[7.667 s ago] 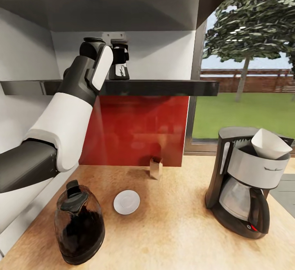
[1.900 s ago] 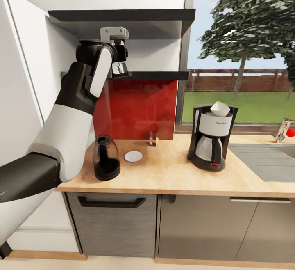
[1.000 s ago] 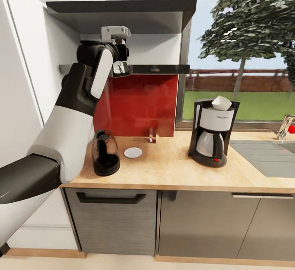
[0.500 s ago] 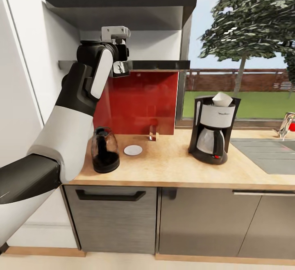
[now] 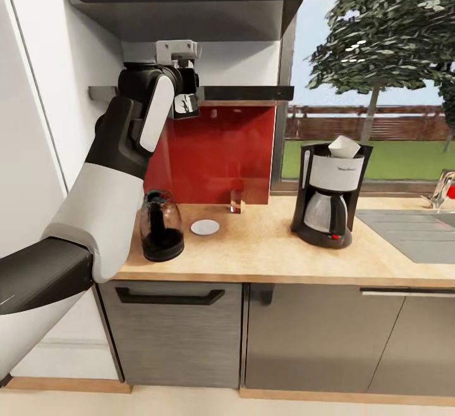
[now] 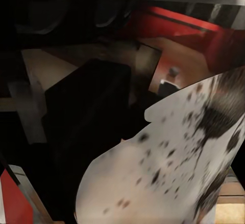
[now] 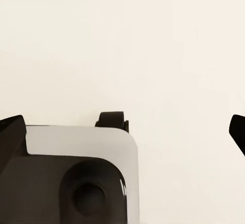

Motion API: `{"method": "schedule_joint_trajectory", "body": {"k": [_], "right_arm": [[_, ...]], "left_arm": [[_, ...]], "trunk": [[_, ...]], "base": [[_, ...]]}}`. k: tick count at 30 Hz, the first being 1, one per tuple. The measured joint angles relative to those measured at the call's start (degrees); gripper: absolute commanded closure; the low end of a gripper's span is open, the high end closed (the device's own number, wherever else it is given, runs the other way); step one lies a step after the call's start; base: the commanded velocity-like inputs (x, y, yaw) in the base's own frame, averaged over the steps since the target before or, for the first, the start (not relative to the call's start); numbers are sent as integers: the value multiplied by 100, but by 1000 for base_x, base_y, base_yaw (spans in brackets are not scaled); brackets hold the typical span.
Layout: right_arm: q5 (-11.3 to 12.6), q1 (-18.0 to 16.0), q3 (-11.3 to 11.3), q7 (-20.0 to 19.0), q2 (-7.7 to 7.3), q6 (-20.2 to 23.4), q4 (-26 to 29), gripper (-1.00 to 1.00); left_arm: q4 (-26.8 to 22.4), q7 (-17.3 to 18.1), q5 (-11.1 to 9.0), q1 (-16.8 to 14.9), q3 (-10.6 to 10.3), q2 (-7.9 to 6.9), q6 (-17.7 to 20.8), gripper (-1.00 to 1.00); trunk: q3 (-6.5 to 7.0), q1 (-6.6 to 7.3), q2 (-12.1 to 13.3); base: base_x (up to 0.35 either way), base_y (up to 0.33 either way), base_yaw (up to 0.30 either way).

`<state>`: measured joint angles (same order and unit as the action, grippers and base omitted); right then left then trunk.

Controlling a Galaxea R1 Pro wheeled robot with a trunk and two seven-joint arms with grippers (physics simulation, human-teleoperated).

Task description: Set up a coffee station on the kitchen countertop: keep the coffee maker on the countertop, move the bottle of coffee from the kitchen shelf to the counter next to the coffee maker, place a paper coffee filter on top of the coffee maker, put the saucer next to the coffee maker with the coffee cup on the saucer, and place the electric kettle next to the coffee maker.

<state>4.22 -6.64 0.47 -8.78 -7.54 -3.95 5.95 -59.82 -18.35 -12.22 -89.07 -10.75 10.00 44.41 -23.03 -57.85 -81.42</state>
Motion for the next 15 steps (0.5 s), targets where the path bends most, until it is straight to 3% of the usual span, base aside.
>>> {"method": "schedule_joint_trajectory", "body": {"k": [11,15], "right_arm": [[0,0,0,0,0,0,0,-100],[0,0,0,0,-2,0,0,-100]], "left_arm": [[0,1,0,0,0,0,0,100],[0,4,2,0,0,0,2,100]], "trunk": [[-198,-242,-441],[-198,-242,-443]], "base": [[0,0,0],[0,0,0]]}}
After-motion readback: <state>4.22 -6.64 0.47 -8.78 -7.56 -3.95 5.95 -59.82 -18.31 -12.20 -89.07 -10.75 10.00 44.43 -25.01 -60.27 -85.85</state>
